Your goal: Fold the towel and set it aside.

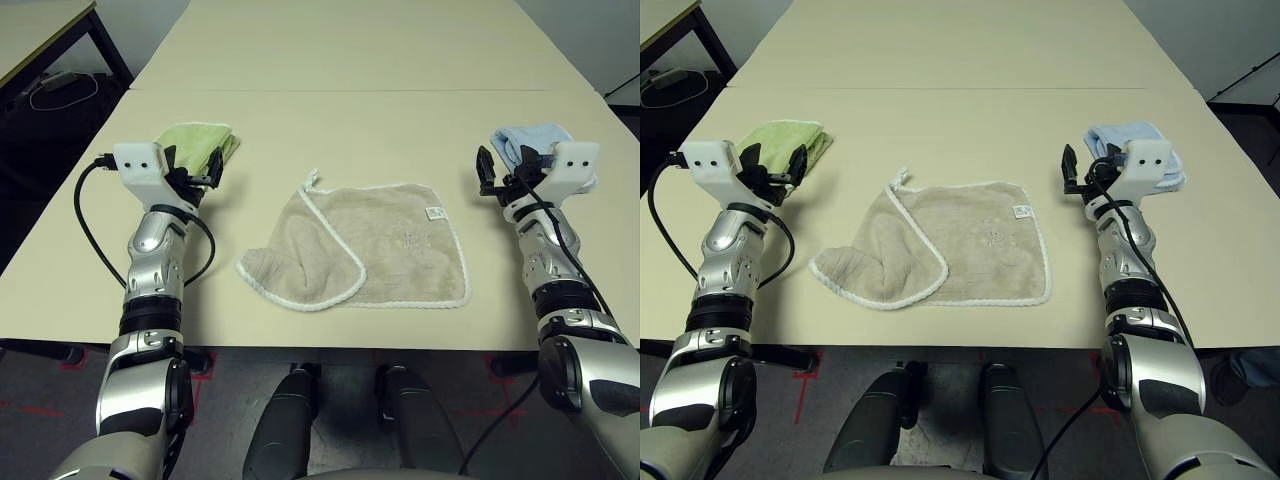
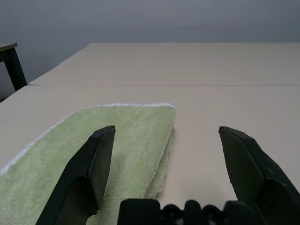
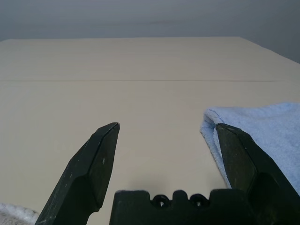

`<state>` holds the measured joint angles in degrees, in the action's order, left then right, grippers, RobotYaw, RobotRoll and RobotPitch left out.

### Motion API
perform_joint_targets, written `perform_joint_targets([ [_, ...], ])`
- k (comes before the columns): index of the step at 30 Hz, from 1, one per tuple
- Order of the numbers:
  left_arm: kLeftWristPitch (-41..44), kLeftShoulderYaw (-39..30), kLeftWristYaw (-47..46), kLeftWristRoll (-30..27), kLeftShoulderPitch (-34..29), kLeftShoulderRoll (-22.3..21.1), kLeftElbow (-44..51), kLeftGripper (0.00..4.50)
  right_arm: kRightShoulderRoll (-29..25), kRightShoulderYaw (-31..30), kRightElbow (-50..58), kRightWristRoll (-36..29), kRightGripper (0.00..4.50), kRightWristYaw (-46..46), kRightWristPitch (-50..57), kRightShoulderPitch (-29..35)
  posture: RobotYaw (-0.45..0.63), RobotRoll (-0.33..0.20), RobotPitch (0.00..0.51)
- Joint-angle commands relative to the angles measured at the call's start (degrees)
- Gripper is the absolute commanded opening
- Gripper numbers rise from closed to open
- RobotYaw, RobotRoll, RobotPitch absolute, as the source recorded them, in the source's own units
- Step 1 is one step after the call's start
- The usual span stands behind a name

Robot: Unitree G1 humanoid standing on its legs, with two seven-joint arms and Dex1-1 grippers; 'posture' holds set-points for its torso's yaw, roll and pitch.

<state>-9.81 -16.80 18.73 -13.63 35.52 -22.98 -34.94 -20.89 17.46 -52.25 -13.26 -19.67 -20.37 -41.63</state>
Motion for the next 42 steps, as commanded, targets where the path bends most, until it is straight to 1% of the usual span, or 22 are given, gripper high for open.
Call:
perform_joint_targets([
  [1, 0.53, 0.47, 0.63, 0.3, -0.82, 0.01, -1.66, 4.49, -0.57, 0.22, -0.78, -0.26, 4.5, -0.78, 0.42, 0.53, -0.04, 0.0, 0.148],
  [11, 0.3, 0.57, 1.67, 0.35, -0.66, -0.21, -2.73, 4.49, -0.59, 0.85, -1.03, -0.74, 4.5, -1.36, 0.23, 1.09, -0.04, 0.0, 0.15],
  [19, 0.88, 1.12, 4.58, 0.43, -0.03, -1.72, -3.39, 4.49, -0.44, 1.27, -1.39, -1.43, 4.5, -2.6, 0.74, 0.82, -0.04, 0.0, 0.145],
  [22, 2.94, 3.17, 11.89, 0.22, -1.25, -4.7, -2.08, 4.49, -0.6, 1.05, -1.65, -1.61, 4.5, -3.76, 1.61, 0.61, -0.04, 0.0, 0.151],
  [24, 4.22, 2.98, 15.94, -0.94, -1.26, -7.15, -2.46, 4.49, -0.62, 0.99, -1.73, -1.8, 4.5, -4.75, 2.1, 0.61, -0.04, 0.0, 0.152],
  [26, 5.34, 2.43, 18.87, -2.0, -0.7, -8.72, -3.18, 4.49, -0.56, 1.05, -1.82, -1.81, 4.5, -5.1, 2.25, 0.62, -0.03, 0.0, 0.155],
  [29, 8.25, 1.97, 24.17, -4.69, -0.23, -9.82, -2.67, 4.49, -0.33, 0.92, -1.93, -1.84, 4.5, -5.96, 2.84, 0.54, -0.02, 0.0, 0.156],
  [33, 13.75, 2.6, 32.25, -8.03, -0.43, -11.2, 0.32, 4.49, -0.51, 0.63, -2.19, -1.62, 4.5, -7.07, 3.5, 0.04, -0.01, 0.0, 0.161],
  [39, 19.65, 4.45, 40.71, -9.94, -0.86, -12.81, 4.63, 4.49, -1.52, -1.74, -2.92, -0.07, 4.5, -11.26, 5.44, -0.87, 0.0, 0.0, 0.173],
  [42, 20.06, 5.6, 43.14, -9.46, -1.36, -13.26, 6.27, 4.49, -2.23, -2.79, -2.62, 0.18, 4.5, -14.17, 6.27, -1.4, 0.01, 0.0, 0.184],
])
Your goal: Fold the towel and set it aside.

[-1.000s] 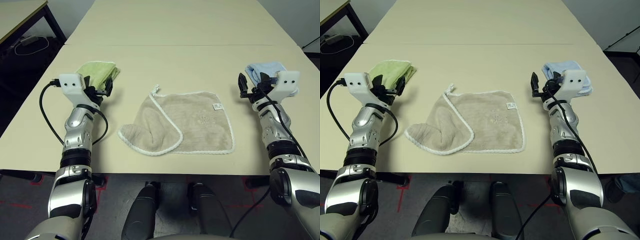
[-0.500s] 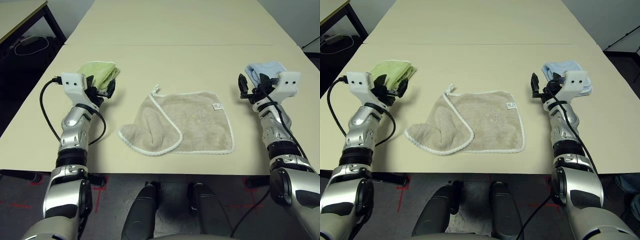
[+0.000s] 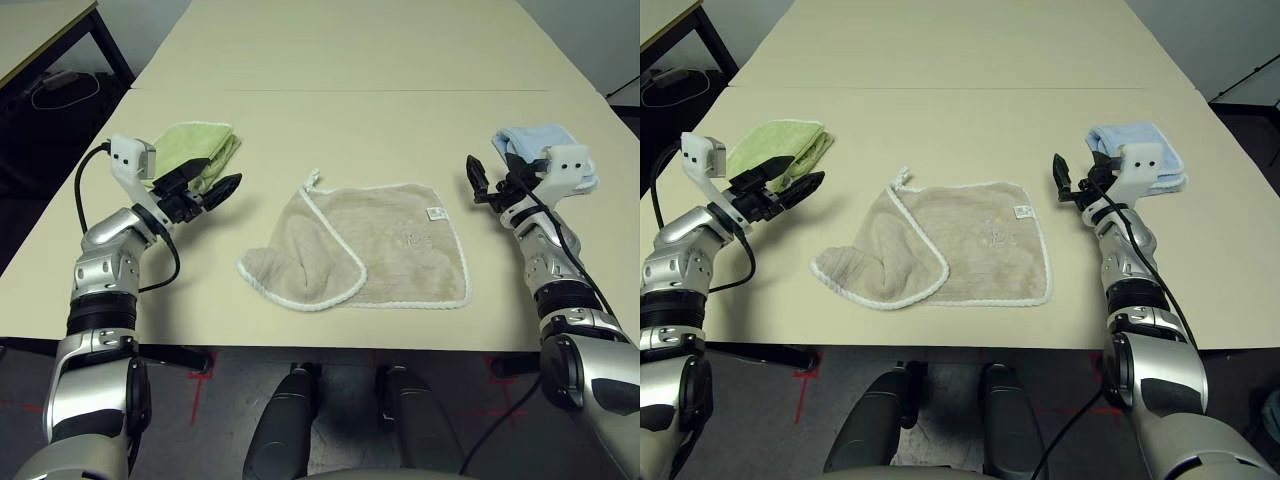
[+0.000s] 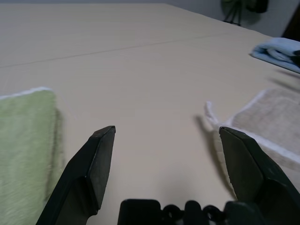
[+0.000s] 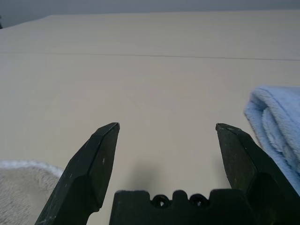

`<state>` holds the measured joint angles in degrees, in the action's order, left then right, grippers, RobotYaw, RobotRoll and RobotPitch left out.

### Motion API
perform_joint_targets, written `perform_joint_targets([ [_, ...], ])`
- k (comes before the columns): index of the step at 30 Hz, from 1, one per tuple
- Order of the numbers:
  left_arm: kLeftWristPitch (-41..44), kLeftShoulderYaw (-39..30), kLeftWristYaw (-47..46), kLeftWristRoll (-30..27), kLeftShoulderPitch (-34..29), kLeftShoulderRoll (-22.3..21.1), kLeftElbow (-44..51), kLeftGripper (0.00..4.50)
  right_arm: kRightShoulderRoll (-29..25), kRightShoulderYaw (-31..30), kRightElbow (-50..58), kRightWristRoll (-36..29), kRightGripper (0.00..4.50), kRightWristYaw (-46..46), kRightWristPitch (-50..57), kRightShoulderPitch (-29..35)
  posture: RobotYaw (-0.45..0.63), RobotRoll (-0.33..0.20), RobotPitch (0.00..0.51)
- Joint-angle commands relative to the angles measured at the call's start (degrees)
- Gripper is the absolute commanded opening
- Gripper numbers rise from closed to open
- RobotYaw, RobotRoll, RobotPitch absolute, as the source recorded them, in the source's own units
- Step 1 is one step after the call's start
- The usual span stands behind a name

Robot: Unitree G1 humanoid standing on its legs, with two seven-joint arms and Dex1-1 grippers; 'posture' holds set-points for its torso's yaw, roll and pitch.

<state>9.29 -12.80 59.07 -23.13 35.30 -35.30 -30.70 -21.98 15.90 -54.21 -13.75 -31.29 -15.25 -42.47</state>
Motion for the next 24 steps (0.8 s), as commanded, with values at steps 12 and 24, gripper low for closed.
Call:
perform_joint_targets([
  [12, -3.04, 6.59, 9.69, 3.92, -4.47, -3.32, 4.74, 4.49, -3.78, -3.78, -1.75, 1.37, 4.5, -12.61, 3.12, -3.86, 0.02, 0.0, 0.184],
  [24, -6.42, 8.96, 9.41, 6.37, -2.66, -2.43, 4.16, 4.49, -7.32, -11.38, -10.13, 9.37, 4.5, -17.89, 10.29, -13.35, 0.02, 0.0, 0.184],
])
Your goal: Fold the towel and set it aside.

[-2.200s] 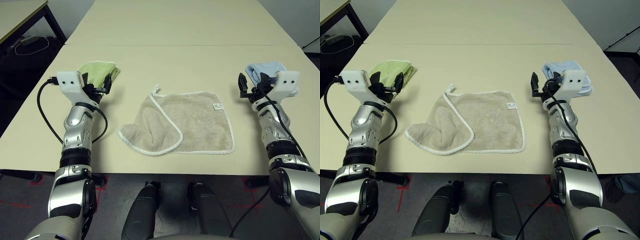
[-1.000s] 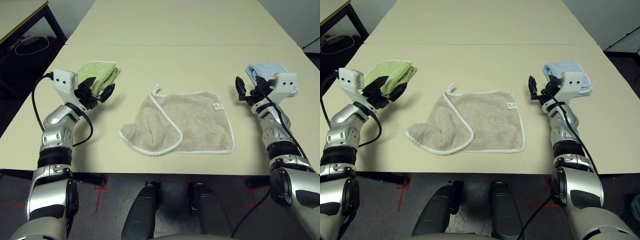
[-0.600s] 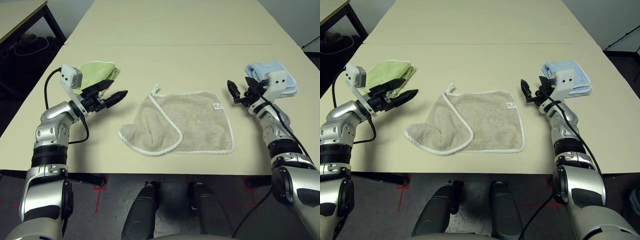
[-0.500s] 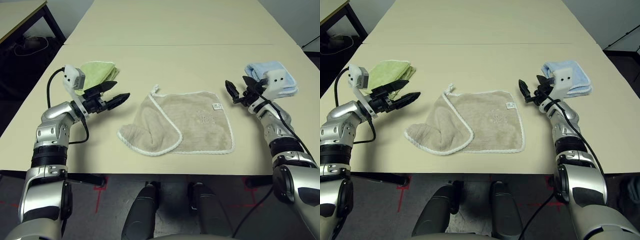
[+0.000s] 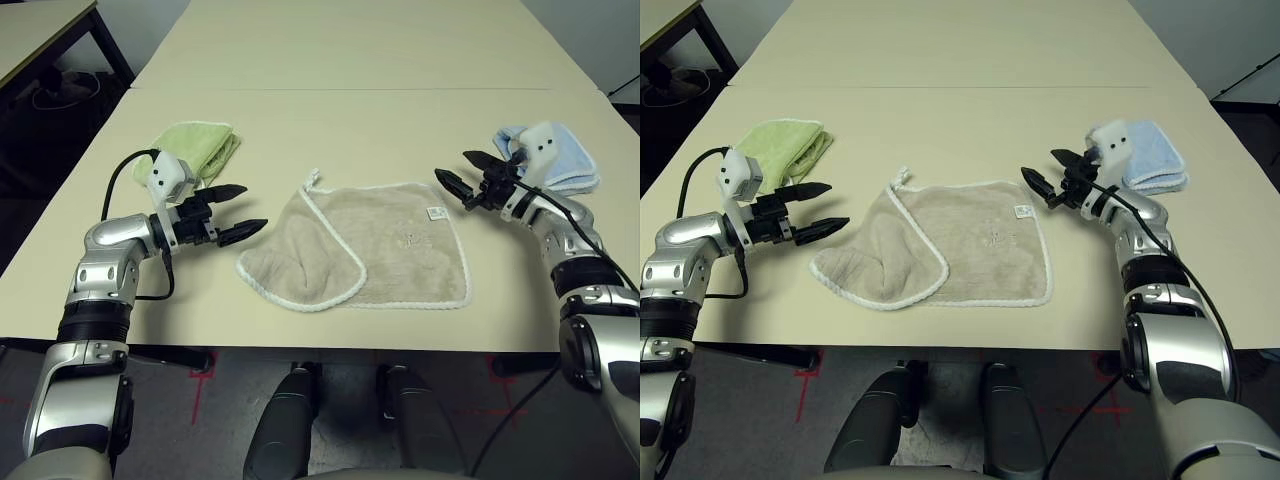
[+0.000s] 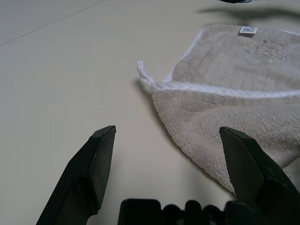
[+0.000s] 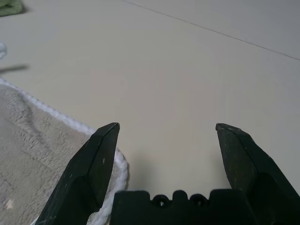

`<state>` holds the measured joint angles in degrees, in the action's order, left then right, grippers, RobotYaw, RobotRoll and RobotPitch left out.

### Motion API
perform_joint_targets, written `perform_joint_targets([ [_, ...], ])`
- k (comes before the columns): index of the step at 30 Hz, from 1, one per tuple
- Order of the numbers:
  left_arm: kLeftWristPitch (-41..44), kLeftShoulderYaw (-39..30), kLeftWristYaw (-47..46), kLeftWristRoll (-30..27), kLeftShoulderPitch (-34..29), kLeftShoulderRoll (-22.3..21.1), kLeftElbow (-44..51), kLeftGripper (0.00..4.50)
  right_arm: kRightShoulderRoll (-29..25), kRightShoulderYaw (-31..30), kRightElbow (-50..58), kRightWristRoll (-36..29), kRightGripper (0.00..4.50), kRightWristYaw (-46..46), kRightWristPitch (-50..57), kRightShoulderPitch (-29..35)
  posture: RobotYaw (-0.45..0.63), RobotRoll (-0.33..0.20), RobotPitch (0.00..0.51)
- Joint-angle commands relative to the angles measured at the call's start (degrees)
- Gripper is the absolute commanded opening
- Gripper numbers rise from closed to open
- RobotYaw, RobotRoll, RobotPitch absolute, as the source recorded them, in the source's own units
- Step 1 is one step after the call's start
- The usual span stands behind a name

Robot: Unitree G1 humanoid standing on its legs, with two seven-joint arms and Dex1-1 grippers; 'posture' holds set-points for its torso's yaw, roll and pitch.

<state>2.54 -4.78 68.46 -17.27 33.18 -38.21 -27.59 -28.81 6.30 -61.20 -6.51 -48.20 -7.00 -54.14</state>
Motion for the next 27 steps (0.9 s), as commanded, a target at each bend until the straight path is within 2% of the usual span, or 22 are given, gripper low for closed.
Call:
perform_joint_targets([
  [1, 0.87, 0.97, -0.11, 0.22, -0.7, 0.59, 1.68, 4.49, -0.62, -2.55, -4.05, 2.94, 4.5, -1.84, 2.6, -2.5, 0.03, 0.0, 0.185],
  [8, 2.71, 0.83, -0.76, -0.18, -2.09, 0.48, 4.46, 4.49, -0.84, -6.03, -7.96, 7.12, 4.5, -5.8, 4.7, -6.43, 0.06, 0.0, 0.189],
  [27, 4.9, 1.19, -1.81, -0.6, -2.97, 1.16, 8.17, 4.49, -1.05, -12.11, -10.96, 15.18, 4.5, -7.17, 7.38, -8.93, 0.07, 0.0, 0.188],
])
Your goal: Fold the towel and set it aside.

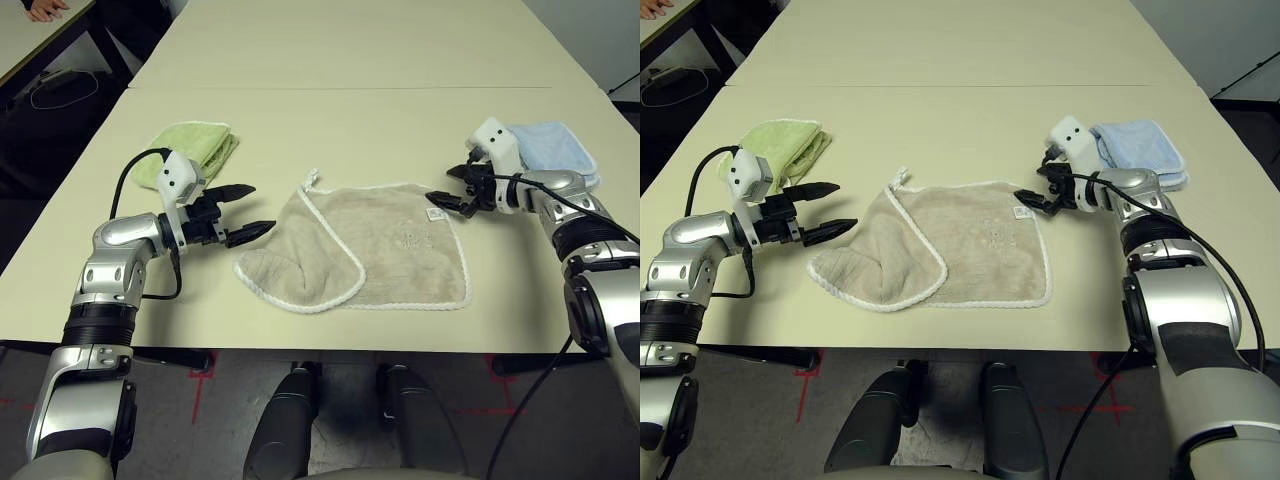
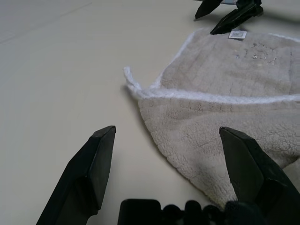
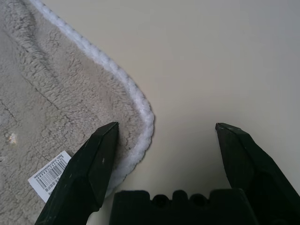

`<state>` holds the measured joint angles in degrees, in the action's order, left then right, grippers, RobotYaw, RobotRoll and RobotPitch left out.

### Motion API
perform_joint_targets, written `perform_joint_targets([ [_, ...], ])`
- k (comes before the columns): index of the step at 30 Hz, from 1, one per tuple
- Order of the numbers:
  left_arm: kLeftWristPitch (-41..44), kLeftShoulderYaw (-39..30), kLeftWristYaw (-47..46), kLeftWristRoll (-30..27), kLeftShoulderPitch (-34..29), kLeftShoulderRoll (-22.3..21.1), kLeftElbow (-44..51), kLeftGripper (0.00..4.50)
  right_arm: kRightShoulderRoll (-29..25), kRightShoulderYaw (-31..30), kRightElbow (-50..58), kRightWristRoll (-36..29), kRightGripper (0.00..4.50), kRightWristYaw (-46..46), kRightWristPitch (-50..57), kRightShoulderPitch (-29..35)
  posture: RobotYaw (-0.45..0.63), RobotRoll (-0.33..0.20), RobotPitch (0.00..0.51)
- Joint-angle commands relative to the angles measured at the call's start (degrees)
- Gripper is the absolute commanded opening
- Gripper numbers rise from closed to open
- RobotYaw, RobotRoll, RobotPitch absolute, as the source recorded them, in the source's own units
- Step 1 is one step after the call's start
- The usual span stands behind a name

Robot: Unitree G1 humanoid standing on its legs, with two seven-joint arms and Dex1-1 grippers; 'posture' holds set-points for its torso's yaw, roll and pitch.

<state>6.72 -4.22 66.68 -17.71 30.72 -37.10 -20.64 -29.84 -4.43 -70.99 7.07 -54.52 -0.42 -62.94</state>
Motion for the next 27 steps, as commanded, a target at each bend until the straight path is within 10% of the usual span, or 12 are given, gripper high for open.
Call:
perform_joint_targets([
  [1, 0.87, 0.6, 0.07, -0.21, -0.57, -0.03, 1.41, 4.49, 0.03, -1.62, -1.25, 1.95, 4.5, -1.01, 1.1, -0.26, 0.07, 0.0, 0.188],
  [5, 1.05, 0.5, 0.37, -0.26, -0.61, -0.39, 1.46, 4.5, 0.12, -2.47, -1.4, 2.92, 3.9, -1.55, 1.6, -0.69, 0.07, 0.0, 0.186],
  [15, 1.65, 0.73, 0.73, -0.27, -0.42, -0.56, 1.9, 4.5, -0.16, -2.68, -1.08, 3.49, 0.2, -4.25, 3.35, -0.78, 0.07, 0.0, 0.183],
  [27, 2.04, 1.07, 0.66, -0.02, -0.43, -0.25, 2.16, 4.5, 0.66, 5.73, 0.69, -4.8, 0.04, -4.91, -1.53, 0.26, 0.05, 0.0, 0.18],
])
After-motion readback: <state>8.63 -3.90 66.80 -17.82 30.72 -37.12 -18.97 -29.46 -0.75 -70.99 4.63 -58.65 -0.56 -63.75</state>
